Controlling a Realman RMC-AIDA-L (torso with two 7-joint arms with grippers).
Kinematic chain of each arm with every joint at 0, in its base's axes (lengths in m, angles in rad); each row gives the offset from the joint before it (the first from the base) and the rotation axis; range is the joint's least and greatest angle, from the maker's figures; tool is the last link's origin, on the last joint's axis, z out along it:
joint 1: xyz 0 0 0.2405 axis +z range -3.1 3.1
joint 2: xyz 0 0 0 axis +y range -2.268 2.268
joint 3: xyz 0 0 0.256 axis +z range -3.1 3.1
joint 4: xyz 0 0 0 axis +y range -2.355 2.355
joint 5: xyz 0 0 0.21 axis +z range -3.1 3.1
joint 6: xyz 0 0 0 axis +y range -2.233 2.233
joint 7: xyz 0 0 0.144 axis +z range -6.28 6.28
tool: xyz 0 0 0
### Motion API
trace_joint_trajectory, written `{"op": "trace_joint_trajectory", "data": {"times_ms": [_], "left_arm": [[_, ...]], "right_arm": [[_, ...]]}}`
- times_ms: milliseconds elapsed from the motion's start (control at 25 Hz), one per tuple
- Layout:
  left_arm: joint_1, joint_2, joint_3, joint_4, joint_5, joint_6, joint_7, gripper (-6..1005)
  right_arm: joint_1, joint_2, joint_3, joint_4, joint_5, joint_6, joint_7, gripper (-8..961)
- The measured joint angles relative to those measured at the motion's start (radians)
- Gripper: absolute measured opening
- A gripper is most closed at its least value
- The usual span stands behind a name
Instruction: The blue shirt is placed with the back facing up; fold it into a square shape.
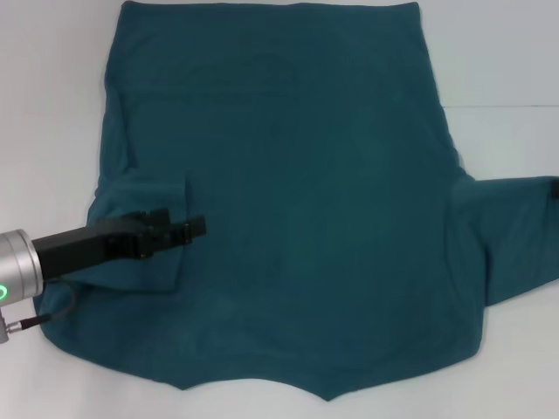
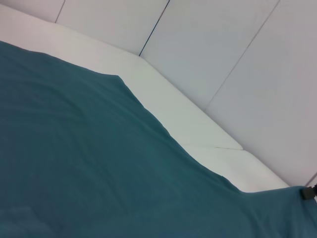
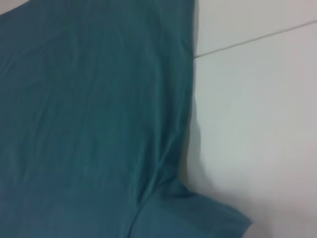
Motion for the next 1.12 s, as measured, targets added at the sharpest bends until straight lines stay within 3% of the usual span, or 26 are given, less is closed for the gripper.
{"op": "trace_joint_trajectory", "data": {"times_ms": [480, 800, 1120], "left_arm": [[0.0, 0.0, 0.0, 0.0, -0.01, 0.001, 0.0, 871], [-0.003, 0.0, 0.0, 0.001, -0.01, 0.001, 0.0, 871], [-0.004, 0.0, 0.0, -0.002, -0.011, 0.0, 0.0, 871]], "right_arm": [[0.052, 0.016, -0.008, -0.031, -0.069, -0.002, 0.029, 31], [0.066, 0.031, -0.153, -0.026, -0.07, -0.028, 0.031, 34], [0.075, 0.036, -0.166, -0.025, -0.068, -0.057, 0.026, 37]]}}
